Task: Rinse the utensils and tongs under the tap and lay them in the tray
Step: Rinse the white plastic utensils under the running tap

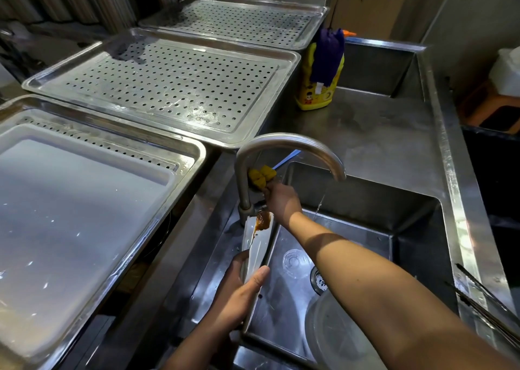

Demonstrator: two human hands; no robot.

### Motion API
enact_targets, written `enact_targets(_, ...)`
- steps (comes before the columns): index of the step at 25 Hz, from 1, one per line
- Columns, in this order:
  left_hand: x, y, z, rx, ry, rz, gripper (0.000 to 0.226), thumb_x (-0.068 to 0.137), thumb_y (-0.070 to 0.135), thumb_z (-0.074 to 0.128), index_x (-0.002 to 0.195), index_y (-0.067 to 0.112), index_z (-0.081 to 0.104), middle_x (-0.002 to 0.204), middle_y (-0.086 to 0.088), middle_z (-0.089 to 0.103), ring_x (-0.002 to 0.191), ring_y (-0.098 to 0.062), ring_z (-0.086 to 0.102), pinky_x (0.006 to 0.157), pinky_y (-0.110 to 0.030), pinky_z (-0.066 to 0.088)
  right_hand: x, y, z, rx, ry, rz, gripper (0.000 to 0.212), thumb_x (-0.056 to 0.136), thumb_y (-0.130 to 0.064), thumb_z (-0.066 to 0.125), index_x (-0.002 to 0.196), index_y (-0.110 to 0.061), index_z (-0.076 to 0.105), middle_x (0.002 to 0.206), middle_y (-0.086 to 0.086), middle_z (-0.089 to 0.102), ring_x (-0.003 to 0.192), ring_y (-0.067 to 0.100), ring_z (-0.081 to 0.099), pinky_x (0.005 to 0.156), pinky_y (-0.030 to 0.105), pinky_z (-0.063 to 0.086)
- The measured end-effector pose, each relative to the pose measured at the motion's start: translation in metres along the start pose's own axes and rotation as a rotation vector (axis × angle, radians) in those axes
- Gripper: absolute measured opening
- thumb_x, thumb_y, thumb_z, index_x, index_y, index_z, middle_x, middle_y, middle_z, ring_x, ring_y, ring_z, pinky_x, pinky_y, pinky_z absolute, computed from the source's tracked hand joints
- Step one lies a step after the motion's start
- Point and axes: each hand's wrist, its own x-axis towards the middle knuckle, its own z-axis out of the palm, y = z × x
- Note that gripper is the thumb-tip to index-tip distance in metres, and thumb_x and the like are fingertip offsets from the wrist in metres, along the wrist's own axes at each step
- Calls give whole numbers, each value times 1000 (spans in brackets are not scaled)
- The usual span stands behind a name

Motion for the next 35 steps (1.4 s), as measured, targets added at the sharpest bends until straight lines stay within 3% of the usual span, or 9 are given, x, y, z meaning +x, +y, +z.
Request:
enact_targets(9, -7, 1, -1, -31, -1, -4, 56, 73, 61, 64, 124, 43, 49, 114, 12, 66, 93, -6, 68, 56, -9, 47, -6, 3, 0, 58, 38, -14, 33, 104, -26, 41, 106, -10, 69, 105, 21, 72, 95, 39, 68, 85, 43, 54)
enact_targets(14, -4, 3, -2, -16, 0, 0, 42, 75, 60, 63, 112, 49, 49, 112, 19, 62, 97, -5, 66, 58, -8, 47, -9, 5, -1, 123, 1, -2, 30, 104, -28, 45, 117, -12, 66, 112, 18, 71, 102, 35, 67, 89, 39, 52)
enact_targets(17, -3, 3, 0, -5, 1, 24, 49, 80, 52, 65, 124, 40, 48, 110, 13, 64, 93, -6, 66, 58, -7, 46, -17, 6, -3, 260, 4, 13, 33, 102, -28, 50, 131, -17, 60, 124, 13, 69, 111, 32, 65, 94, 38, 51)
enact_targets(20, -5, 2, 1, -26, -16, 33, 50, 82, 47, 65, 127, 38, 46, 110, 10, 65, 86, -3, 67, 55, -8, 46, -49, 28, 8, 561, 77, 121, 25, 101, -24, 54, 123, -18, 64, 119, 13, 71, 107, 29, 66, 92, 42, 55)
enact_targets(24, -8, -10, 3, -66, -57, 3, 47, 81, 45, 69, 124, 35, 53, 109, 7, 72, 86, 2, 69, 62, -10, 49, -91, 72, -1, 1452, 215, 552, 15, 103, -7, 47, 103, -2, 62, 83, 17, 73, 66, 27, 72, 57, 31, 62)
enact_targets(26, -10, -16, 9, -62, -82, -17, 44, 81, 46, 72, 121, 36, 57, 108, 7, 74, 95, -5, 70, 71, -13, 52, -97, 86, -19, 1623, 287, 577, 15, 103, -6, 47, 105, 2, 60, 86, 19, 72, 68, 27, 72, 61, 32, 64)
enact_targets(30, -7, -22, 28, 25, -105, -22, 25, 81, 50, 69, 101, 36, 67, 91, 12, 75, 81, -2, 69, 67, -16, 54, -132, 73, -27, 1280, 141, 463, 29, 104, -18, 49, 111, 6, 65, 94, 20, 72, 78, 28, 70, 68, 31, 60)
enact_targets(32, -4, -26, 40, 34, -111, -36, 17, 87, 41, 68, 95, 26, 70, 79, 10, 73, 72, -3, 66, 67, -21, 53, -150, 58, -25, 1218, 55, 344, 39, 104, -34, 46, 107, -4, 71, 96, 15, 77, 83, 27, 73, 69, 31, 60)
enact_targets(35, -8, -26, 55, 0, -121, -9, 27, 86, 40, 63, 91, 16, 73, 74, 14, 73, 67, 3, 62, 65, -17, 50, -163, 36, -23, 1199, 67, 272, 26, 102, -30, 53, 94, -13, 71, 91, 13, 78, 77, 24, 73, 67, 32, 58)
